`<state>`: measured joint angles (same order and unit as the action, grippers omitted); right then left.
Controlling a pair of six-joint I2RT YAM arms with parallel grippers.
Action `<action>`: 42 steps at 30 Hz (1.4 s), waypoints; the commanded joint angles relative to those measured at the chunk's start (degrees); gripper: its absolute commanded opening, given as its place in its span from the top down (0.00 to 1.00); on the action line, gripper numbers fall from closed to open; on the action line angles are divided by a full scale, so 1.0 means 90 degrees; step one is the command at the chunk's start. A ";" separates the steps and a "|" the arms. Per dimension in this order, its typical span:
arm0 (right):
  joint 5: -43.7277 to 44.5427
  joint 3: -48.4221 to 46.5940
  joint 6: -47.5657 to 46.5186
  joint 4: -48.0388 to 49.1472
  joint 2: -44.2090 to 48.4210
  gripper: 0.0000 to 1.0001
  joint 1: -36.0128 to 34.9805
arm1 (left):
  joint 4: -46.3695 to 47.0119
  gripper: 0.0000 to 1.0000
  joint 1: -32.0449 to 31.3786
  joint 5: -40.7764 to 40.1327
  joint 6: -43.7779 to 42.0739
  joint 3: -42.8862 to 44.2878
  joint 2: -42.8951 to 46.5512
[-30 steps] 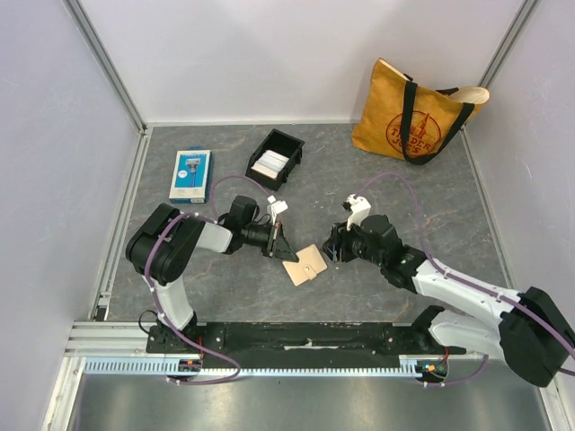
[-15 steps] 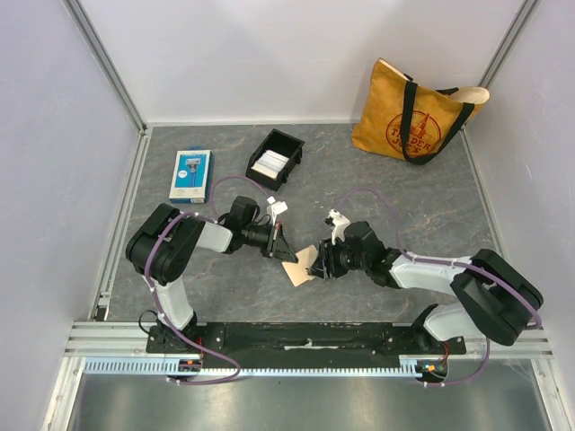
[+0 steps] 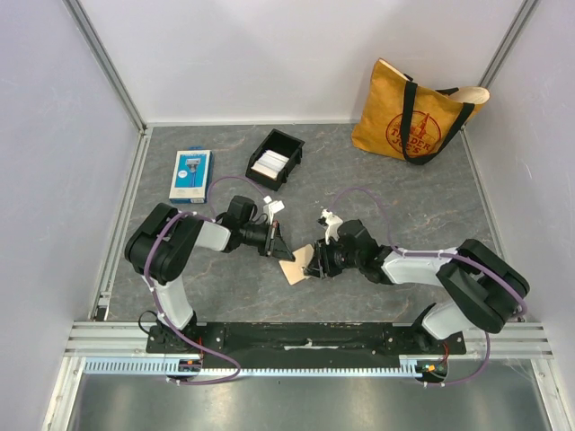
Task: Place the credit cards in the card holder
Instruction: Open the card holder at the center of the board.
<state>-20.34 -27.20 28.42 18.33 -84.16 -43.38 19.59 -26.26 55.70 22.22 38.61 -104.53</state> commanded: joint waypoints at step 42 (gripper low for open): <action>-0.0346 -0.0465 -0.0628 0.0268 -0.0035 1.00 -0.0815 | -0.0204 0.98 -0.0256 -0.1373 0.0256 0.0006 0.0345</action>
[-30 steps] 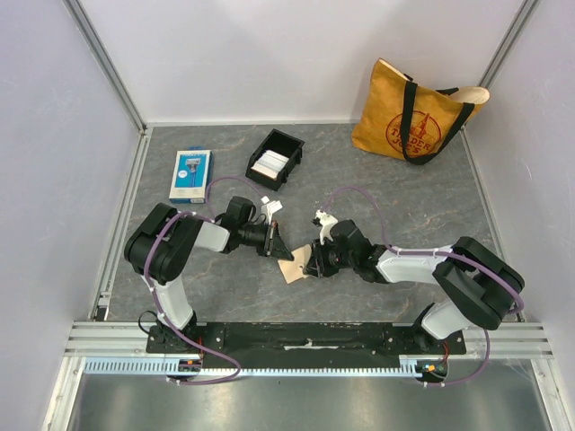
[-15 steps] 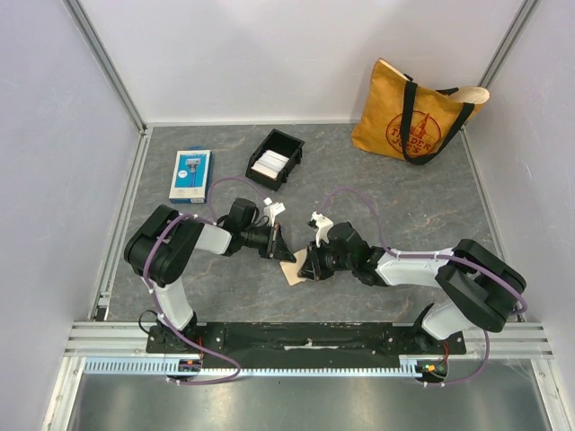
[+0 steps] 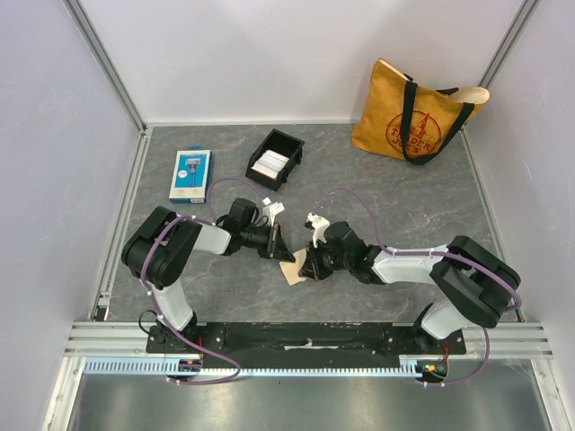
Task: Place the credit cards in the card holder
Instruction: Open the card holder at the center of the board.
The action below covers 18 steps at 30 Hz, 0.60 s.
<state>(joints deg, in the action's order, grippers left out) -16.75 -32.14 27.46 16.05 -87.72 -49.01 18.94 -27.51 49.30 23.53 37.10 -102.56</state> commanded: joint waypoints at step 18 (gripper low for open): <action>-0.1235 -0.0247 -0.1372 -0.2319 0.0089 0.66 -0.0677 | -0.0571 0.98 0.0019 -0.1698 0.0345 0.0312 0.0204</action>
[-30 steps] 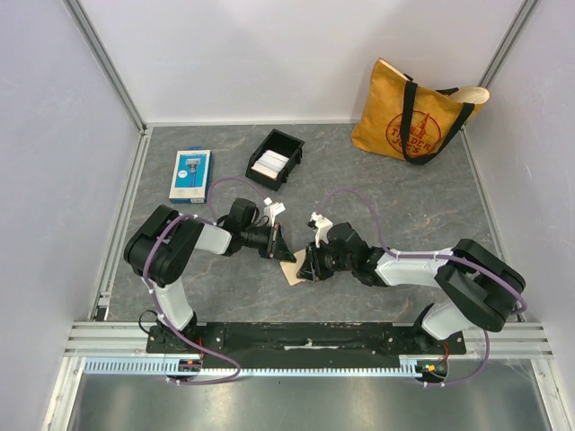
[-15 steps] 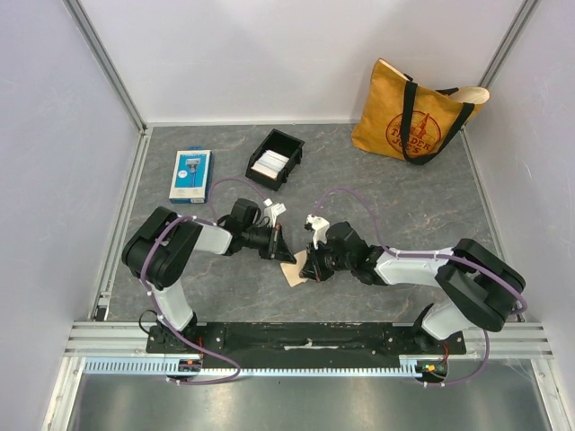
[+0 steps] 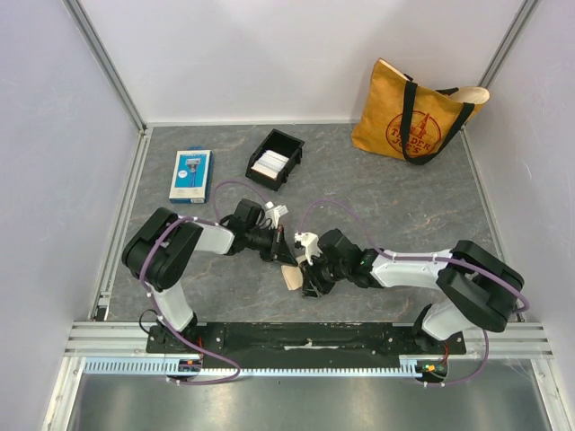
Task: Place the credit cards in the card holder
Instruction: Open the card holder at the center of the board.
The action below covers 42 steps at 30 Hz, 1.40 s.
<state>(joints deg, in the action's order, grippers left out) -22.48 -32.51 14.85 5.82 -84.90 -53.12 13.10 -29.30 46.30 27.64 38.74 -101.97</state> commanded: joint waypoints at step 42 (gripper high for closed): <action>0.3807 -0.6454 0.2549 -0.2698 -0.2713 0.15 0.2181 | -0.2998 0.11 0.0267 -0.3963 0.0494 0.0148 0.4104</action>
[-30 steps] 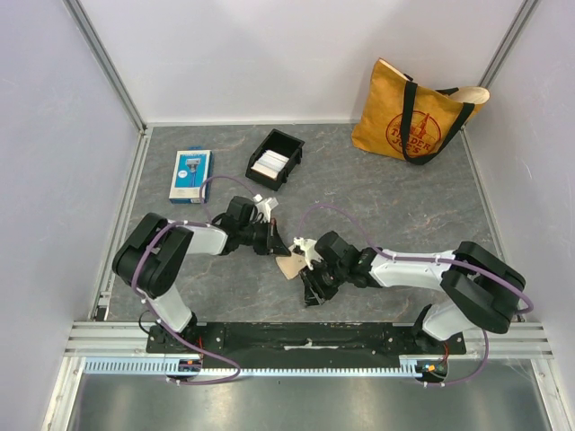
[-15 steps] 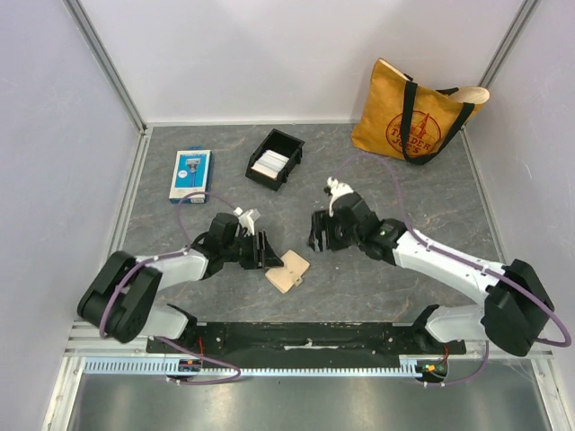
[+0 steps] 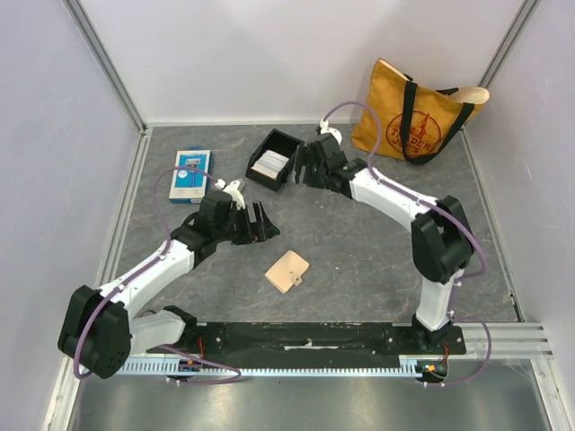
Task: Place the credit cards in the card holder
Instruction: Open the card holder at the center of the board, then move the storage box to the center of the board.
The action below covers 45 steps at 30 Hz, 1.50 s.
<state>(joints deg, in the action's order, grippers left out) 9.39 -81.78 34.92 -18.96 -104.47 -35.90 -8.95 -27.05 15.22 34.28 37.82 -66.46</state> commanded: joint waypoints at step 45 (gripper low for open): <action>0.1818 -0.4079 -0.0930 0.0388 -0.3813 0.14 0.0620 | -0.1310 0.04 0.0085 -0.1291 -0.0587 0.0436 0.1134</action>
<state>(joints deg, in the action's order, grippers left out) 23.14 -119.83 28.42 -15.86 -140.55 -30.74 -20.97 -26.70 4.51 30.83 39.81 -57.19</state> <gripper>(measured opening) 0.854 0.953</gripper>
